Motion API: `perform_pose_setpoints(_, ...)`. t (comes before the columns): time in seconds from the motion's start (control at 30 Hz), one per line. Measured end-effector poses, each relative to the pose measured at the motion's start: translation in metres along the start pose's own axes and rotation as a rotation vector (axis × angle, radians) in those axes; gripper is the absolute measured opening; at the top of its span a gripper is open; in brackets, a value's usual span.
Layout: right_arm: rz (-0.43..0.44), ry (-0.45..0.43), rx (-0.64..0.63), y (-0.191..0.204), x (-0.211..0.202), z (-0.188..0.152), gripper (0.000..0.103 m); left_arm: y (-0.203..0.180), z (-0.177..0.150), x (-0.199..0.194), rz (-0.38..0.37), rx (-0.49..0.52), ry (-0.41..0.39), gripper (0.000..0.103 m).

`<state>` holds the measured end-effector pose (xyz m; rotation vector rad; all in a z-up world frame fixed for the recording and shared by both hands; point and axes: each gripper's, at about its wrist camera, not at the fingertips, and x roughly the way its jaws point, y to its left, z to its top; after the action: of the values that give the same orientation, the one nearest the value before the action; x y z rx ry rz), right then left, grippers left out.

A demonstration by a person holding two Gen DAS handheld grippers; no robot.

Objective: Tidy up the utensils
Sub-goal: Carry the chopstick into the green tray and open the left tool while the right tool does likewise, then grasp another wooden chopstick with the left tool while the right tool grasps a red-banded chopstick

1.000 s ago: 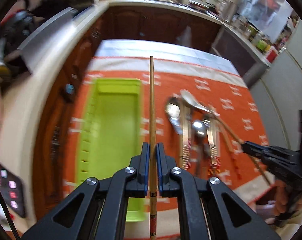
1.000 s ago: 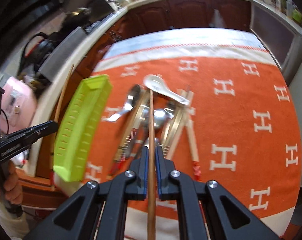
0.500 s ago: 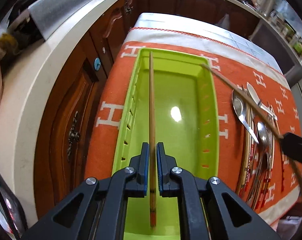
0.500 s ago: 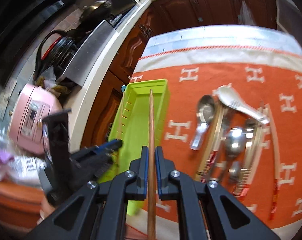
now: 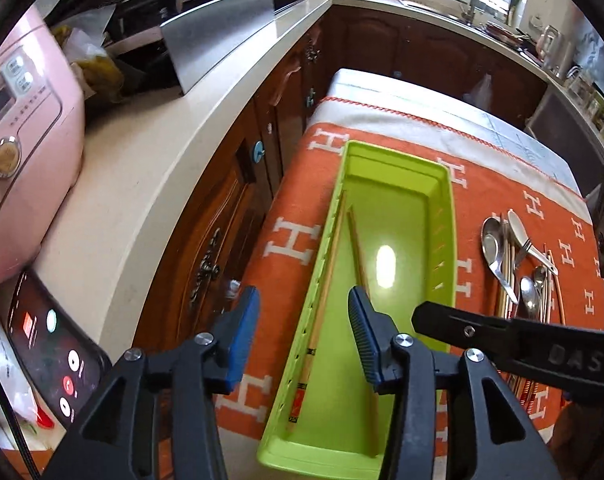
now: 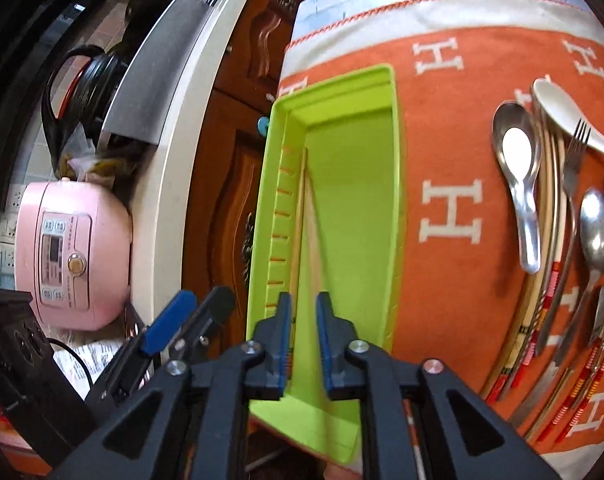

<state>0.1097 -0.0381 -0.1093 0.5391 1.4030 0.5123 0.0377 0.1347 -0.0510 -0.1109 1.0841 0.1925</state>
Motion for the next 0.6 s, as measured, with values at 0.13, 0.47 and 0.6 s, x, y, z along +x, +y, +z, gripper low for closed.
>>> perform_pose_setpoints(0.13,-0.017,-0.001,-0.060,0.004,-0.009,-0.006,0.019,0.000,-0.002,0.002,-0.023,-0.008,0.015,0.044)
perform_pose_setpoints(0.47,-0.192,-0.141,-0.281,-0.007,-0.063,-0.022,0.019,-0.033,-0.010,-0.013,-0.111,0.057,0.016,0.048)
perform_pose_setpoints(0.6,-0.245,-0.202,-0.286,-0.033,-0.096,-0.027,0.019,-0.061,-0.014,-0.017,-0.166,0.110,0.013,0.048)
